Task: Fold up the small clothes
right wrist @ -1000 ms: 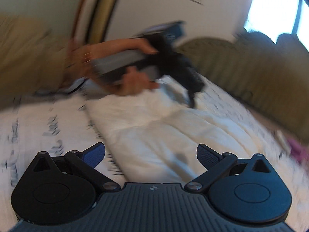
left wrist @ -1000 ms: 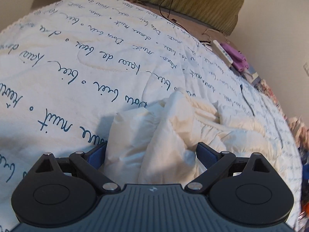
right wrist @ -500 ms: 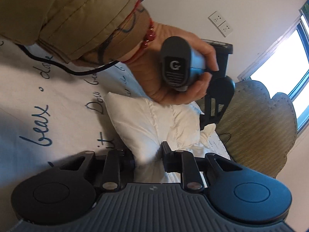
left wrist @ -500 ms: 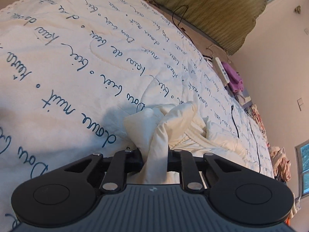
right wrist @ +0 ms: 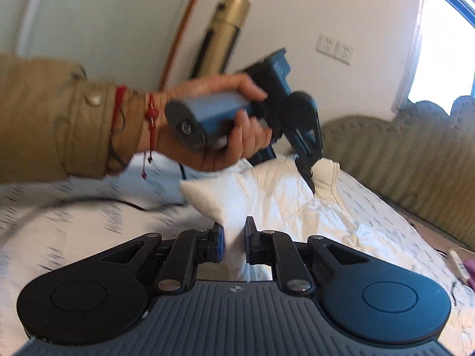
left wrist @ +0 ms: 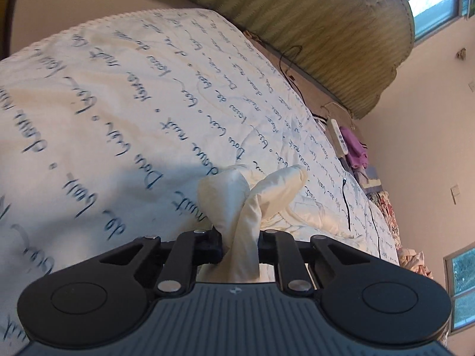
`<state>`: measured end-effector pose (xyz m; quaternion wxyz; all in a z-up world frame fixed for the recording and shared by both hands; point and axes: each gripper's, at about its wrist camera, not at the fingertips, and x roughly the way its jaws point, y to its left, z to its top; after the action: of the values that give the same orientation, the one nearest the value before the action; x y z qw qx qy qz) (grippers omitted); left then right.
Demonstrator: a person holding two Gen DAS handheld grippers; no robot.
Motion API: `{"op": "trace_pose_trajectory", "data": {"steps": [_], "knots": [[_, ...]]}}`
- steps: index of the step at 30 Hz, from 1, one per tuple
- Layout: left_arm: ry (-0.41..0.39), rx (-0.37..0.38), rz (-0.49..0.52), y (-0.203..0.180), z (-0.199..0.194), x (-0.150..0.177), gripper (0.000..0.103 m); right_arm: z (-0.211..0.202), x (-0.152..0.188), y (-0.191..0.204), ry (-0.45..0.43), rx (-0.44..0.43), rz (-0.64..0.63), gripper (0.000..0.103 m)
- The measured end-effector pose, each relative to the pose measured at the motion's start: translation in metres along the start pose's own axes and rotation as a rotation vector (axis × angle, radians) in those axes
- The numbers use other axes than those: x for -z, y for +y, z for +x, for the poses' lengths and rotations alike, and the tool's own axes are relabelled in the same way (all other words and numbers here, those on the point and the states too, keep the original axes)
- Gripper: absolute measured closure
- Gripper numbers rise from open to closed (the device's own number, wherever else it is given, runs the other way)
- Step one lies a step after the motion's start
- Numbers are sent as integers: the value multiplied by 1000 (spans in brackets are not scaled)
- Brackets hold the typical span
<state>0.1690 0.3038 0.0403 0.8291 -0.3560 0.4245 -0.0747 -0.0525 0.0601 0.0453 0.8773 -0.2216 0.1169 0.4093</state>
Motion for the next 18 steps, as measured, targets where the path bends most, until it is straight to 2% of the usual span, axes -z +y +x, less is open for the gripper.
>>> {"op": "trace_pose_trajectory", "data": {"steps": [4, 6, 9, 10, 12, 13, 14, 16, 18], "knots": [[-38, -9, -28, -8, -19, 3, 89, -10, -4, -6, -30, -29, 38, 89], [-46, -8, -37, -18, -24, 4, 89, -18, -7, -26, -7, -134, 126, 88], [-62, -18, -29, -37, -29, 9, 89, -51, 1, -77, -81, -285, 300, 78], [-61, -19, -27, -43, -30, 10, 89, -62, 6, -100, -100, -292, 369, 77], [-57, -13, -33, -58, -31, 15, 89, -73, 21, -149, -117, -210, 482, 77], [-57, -7, -38, -65, -32, 18, 89, -73, 30, -171, -99, -119, 516, 76], [-56, 0, -36, -72, -33, 20, 89, -69, 41, -192, -50, -7, 534, 74], [-56, -1, -30, -90, -33, 24, 89, -49, 62, -225, 87, 144, 545, 70], [-49, -6, -15, -110, -32, 28, 89, -25, 87, -245, 198, 178, 542, 71]]}}
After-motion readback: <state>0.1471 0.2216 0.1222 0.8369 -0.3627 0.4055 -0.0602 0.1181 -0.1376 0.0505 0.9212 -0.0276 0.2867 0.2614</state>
